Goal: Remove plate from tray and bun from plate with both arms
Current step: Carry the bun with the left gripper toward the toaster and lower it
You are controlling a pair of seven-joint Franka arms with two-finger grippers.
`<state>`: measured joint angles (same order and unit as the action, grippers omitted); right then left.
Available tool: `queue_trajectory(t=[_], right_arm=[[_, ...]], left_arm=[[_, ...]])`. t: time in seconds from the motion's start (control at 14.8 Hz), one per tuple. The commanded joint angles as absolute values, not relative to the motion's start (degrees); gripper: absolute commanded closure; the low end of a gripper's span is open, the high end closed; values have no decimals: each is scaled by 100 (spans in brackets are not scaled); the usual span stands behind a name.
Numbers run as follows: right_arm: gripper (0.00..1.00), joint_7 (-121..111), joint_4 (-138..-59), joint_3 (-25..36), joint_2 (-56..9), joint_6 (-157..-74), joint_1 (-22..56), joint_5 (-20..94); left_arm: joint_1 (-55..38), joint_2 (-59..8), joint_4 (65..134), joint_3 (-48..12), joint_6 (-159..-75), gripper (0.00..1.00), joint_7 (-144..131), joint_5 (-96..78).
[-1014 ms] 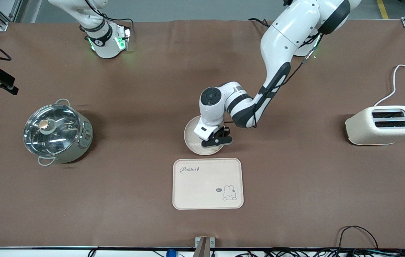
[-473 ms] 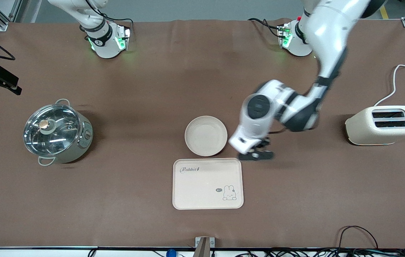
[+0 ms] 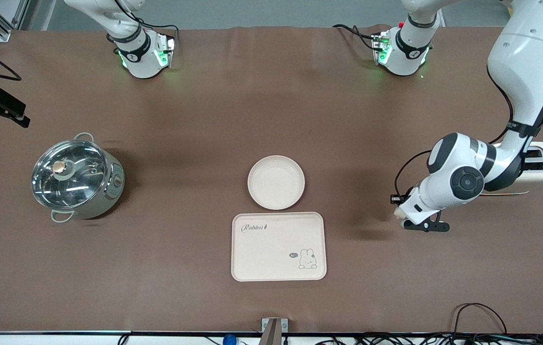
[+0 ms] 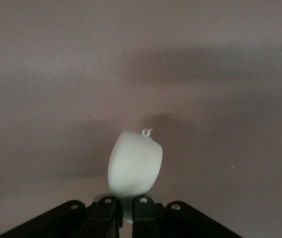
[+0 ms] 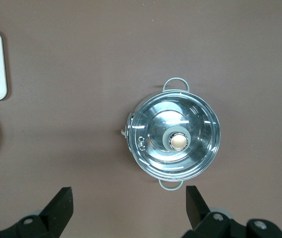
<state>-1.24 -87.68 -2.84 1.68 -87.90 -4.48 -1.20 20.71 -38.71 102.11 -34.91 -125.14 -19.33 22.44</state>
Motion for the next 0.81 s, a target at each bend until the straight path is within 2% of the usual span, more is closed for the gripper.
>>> queue_trajectory(t=[0.0, 0.07, 0.27, 0.54, 0.74], right_arm=[[0, -123, -8851, -272, 246, -8833, -404, -149], [0, -123, -8851, -281, 246, -8842, -404, -141], [0, -114, -8859, -272, 237, -8868, -404, -141], [0, -114, -8859, -281, 237, -8868, -404, -141], [0, -114, -8859, -281, 237, -8868, -404, -141]], left_arm=[[2030, -3999, 10283, -3586, -12603, 36, -1960, 2188], [2030, -3982, 10266, -3586, -12604, 0, -1951, 2215], [2030, -3859, 9776, -3603, -12499, 0, -1864, 2259], [2030, -3446, 8853, -3744, -11621, 0, -1652, 2224], [2022, -2990, 8623, -3893, -11111, 0, -1617, 2215]])
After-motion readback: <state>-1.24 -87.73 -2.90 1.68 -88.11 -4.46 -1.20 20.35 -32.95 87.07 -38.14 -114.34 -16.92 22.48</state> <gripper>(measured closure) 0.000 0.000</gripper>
